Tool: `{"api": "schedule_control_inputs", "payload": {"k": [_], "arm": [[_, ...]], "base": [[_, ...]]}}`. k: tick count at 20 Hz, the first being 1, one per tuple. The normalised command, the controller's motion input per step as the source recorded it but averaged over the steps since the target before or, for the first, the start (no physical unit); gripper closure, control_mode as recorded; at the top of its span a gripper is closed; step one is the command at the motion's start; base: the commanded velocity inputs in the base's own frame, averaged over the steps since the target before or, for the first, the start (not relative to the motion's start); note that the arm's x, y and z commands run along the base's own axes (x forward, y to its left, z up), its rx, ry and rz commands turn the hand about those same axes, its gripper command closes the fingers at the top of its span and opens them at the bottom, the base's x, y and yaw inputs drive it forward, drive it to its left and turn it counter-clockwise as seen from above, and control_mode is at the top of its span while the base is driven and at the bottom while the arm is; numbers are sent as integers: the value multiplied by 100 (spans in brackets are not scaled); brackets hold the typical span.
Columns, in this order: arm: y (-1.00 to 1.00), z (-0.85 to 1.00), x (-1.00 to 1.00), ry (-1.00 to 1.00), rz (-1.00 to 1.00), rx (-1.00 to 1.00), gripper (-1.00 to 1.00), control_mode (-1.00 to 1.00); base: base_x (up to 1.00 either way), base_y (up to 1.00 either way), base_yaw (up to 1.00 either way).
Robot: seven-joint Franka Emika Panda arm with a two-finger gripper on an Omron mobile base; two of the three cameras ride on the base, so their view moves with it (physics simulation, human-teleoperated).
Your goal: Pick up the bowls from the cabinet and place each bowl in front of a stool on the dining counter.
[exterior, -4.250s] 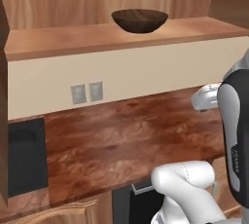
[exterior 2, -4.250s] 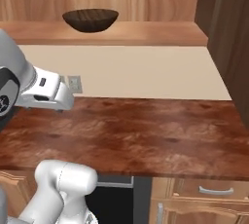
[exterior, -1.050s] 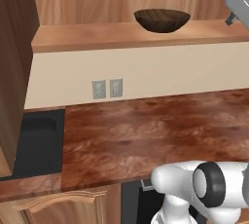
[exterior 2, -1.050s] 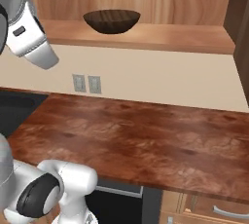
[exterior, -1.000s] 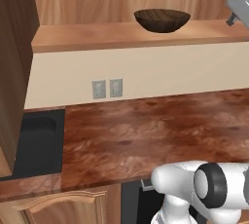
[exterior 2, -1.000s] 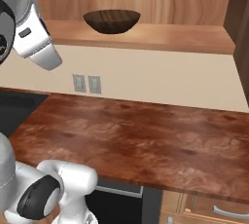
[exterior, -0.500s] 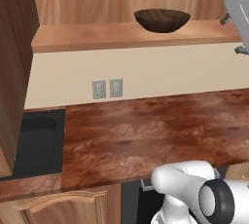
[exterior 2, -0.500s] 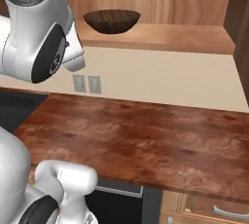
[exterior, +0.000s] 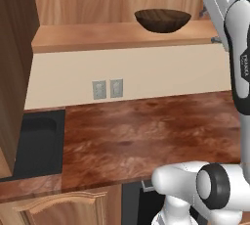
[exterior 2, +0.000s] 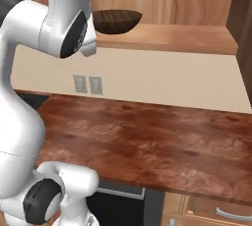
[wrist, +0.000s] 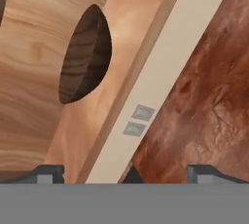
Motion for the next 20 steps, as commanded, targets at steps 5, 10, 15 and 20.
{"api": "schedule_control_inputs", "payload": {"k": [5, 10, 15, 20], "arm": [[0, -1, 65, 10, 0, 0, -100, -100], [-1, -23, 48, 0, 0, 7, -100, -100], [0, -29, 43, 0, 0, 5, -100, -100], [0, -6, 50, 1, 0, 5, -100, -100]], "base": [[0, 0, 0], [0, 0, 0], [0, 0, 0], [0, 0, 0]]}}
